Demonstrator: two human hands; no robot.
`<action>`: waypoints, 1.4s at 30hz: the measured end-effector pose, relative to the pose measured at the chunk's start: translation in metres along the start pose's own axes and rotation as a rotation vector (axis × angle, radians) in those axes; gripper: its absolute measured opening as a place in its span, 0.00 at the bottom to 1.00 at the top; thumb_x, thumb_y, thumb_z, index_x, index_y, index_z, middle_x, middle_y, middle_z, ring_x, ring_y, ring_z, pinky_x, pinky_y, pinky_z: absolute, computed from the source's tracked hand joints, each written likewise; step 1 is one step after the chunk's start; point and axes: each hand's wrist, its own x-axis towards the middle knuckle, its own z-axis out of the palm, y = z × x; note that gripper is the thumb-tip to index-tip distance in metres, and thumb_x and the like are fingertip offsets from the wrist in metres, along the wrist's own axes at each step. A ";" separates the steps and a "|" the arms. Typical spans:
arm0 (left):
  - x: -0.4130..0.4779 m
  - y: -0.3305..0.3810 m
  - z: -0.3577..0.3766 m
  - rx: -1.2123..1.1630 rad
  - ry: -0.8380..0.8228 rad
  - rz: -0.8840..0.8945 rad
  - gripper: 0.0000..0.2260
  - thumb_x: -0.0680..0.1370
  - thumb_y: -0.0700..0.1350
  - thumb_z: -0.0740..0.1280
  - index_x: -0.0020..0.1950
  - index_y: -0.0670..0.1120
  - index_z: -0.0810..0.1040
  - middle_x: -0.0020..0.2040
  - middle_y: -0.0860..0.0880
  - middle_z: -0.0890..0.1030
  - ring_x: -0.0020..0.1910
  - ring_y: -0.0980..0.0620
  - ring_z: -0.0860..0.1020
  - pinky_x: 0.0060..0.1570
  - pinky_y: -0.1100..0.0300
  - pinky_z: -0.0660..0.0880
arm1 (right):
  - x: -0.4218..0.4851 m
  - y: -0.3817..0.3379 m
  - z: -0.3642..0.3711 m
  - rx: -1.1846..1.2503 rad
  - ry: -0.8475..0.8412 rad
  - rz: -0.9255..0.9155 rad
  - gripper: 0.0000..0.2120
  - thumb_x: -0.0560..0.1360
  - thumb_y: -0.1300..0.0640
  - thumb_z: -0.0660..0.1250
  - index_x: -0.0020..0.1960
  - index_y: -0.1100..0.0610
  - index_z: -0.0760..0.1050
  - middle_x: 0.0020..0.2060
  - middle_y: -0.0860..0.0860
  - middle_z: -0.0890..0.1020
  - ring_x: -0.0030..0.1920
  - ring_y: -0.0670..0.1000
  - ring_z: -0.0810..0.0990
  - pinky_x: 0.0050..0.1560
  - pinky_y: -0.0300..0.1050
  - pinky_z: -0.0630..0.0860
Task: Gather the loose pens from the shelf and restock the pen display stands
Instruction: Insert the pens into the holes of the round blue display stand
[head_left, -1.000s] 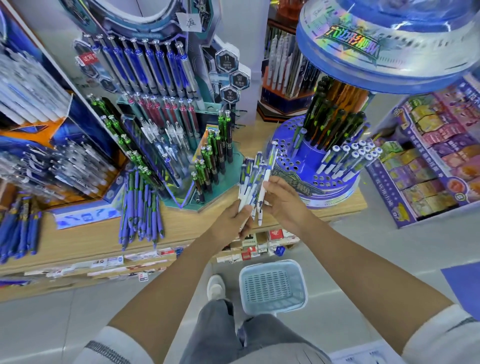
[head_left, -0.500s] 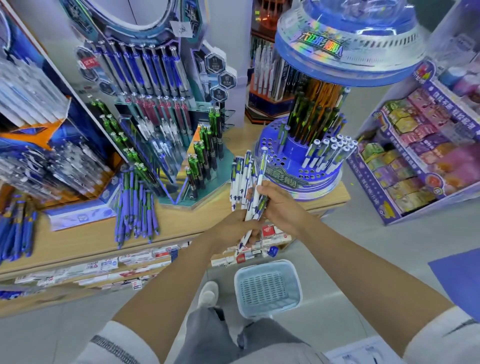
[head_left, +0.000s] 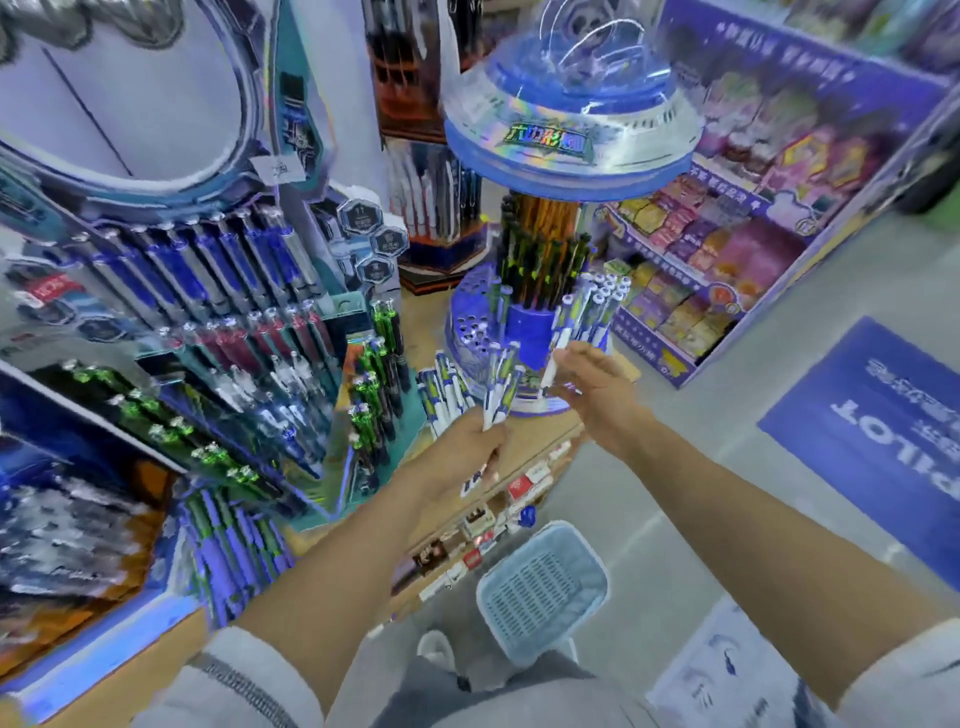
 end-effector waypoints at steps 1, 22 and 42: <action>0.004 0.001 -0.002 -0.001 -0.016 0.019 0.13 0.83 0.45 0.58 0.39 0.43 0.67 0.30 0.42 0.71 0.24 0.52 0.69 0.30 0.62 0.70 | 0.000 -0.003 -0.002 -0.027 0.059 -0.052 0.08 0.76 0.65 0.68 0.40 0.55 0.75 0.31 0.49 0.78 0.31 0.47 0.77 0.39 0.40 0.77; 0.064 0.011 -0.015 -0.046 -0.013 -0.032 0.10 0.83 0.47 0.59 0.56 0.40 0.71 0.40 0.49 0.76 0.31 0.54 0.73 0.30 0.61 0.70 | 0.062 -0.019 -0.036 -0.921 0.603 -0.208 0.08 0.74 0.59 0.71 0.40 0.59 0.74 0.34 0.50 0.76 0.37 0.50 0.73 0.34 0.36 0.66; 0.054 0.011 -0.015 -0.164 -0.106 0.027 0.04 0.83 0.45 0.59 0.49 0.47 0.70 0.40 0.48 0.76 0.33 0.53 0.73 0.32 0.59 0.72 | 0.040 -0.005 -0.030 -0.625 0.350 -0.139 0.13 0.77 0.50 0.68 0.38 0.55 0.74 0.27 0.48 0.75 0.30 0.48 0.72 0.36 0.47 0.72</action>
